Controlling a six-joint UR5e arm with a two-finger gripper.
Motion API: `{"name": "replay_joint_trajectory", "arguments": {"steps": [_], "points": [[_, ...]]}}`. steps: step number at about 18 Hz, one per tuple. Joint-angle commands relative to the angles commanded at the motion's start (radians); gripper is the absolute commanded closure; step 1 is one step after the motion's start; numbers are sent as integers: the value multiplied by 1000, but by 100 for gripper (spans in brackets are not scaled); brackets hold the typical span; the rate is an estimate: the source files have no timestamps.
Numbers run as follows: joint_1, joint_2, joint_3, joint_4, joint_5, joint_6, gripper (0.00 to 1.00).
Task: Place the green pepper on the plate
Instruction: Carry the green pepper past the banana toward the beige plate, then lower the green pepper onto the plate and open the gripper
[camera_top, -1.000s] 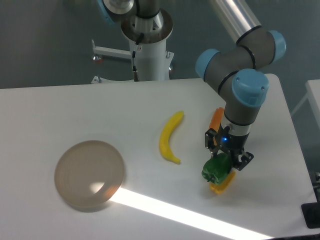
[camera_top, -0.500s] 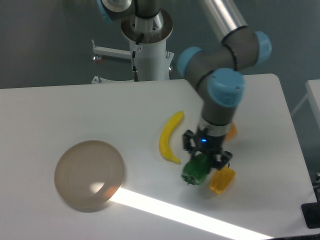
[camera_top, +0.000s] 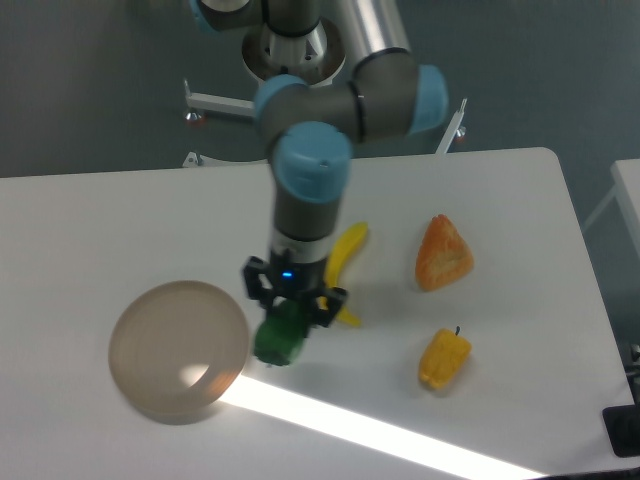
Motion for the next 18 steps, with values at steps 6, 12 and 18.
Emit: {"name": "replay_joint_trajectory", "arguments": {"steps": [6,12,18], "points": [[-106,-8,-57,23,-3,96,62],[-115,-15,-134,130,-2,257,62],[-117,-61,-143,167,5,257,63]]}}
